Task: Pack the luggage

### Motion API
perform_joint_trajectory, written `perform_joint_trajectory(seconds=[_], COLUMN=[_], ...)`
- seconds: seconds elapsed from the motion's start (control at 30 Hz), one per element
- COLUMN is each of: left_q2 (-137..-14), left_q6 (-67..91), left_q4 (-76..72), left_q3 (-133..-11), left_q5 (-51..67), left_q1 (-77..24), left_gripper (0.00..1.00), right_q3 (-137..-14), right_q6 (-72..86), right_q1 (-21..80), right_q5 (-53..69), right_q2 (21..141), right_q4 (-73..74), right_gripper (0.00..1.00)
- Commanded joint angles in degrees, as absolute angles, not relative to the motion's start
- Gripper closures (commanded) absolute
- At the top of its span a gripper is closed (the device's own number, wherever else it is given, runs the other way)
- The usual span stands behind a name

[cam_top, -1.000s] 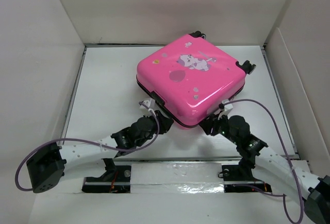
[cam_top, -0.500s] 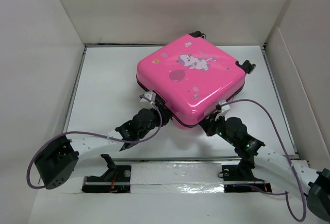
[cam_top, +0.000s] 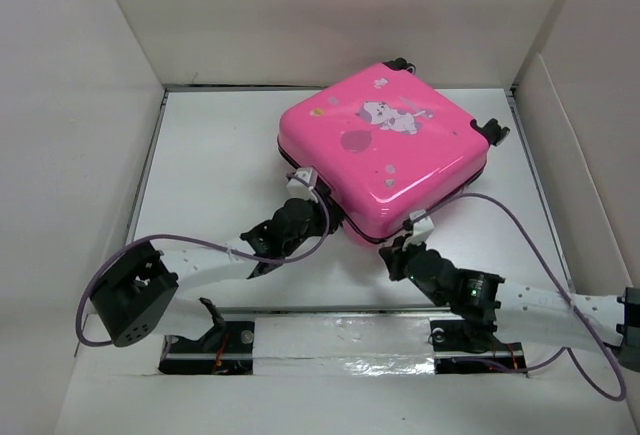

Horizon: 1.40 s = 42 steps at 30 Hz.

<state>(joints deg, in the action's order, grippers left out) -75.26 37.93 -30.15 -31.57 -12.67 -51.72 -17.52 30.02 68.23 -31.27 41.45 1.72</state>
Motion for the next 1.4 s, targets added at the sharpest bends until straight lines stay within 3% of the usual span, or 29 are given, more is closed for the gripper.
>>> perform_joint_trajectory(seconds=[0.0, 0.23, 0.4, 0.57, 0.77, 0.93, 1.2, 1.37], left_q2=[-78.13, -78.4, -68.57, -61.97, -71.25, -78.92, -86.47, -94.37], left_q6=[38.76, 38.32, 39.81, 42.01, 42.01, 42.19, 43.07, 43.59], left_q4=[-42.71, -40.26, -34.64, -31.12, -29.17, -33.05, -43.06, -45.61], left_q3=[-38.14, -37.71, -31.04, -26.02, -32.07, -35.41, -37.7, -41.83], left_q5=[-12.31, -14.5, -16.88, -12.76, -5.9, -4.39, -1.15, -1.05], left_q1=[-51.67, -55.11, -48.81, -38.42, -30.69, -30.06, -30.06, -30.06], left_gripper=[0.78, 0.73, 0.48, 0.47, 0.51, 0.55, 0.43, 0.46], right_q3=[-22.06, -28.02, -29.45, -24.44, -23.64, -25.22, -24.7, -25.14], right_q6=[35.41, 33.93, 33.66, 36.12, 36.3, 34.98, 34.8, 34.8], right_q1=[73.92, 73.92, 73.92, 73.92, 73.92, 73.92, 73.92, 73.92], right_q5=[-21.43, -33.22, -34.01, -32.7, -32.17, -31.2, -29.36, -28.39], right_q2=[48.12, 67.99, 67.24, 62.15, 57.75, 57.66, 59.15, 60.29], right_q4=[-6.22, -33.03, -28.83, -25.41, -21.8, -19.51, -21.71, -22.15], right_gripper=[1.0, 1.0, 1.0, 1.0, 1.0, 1.0, 1.0, 1.0])
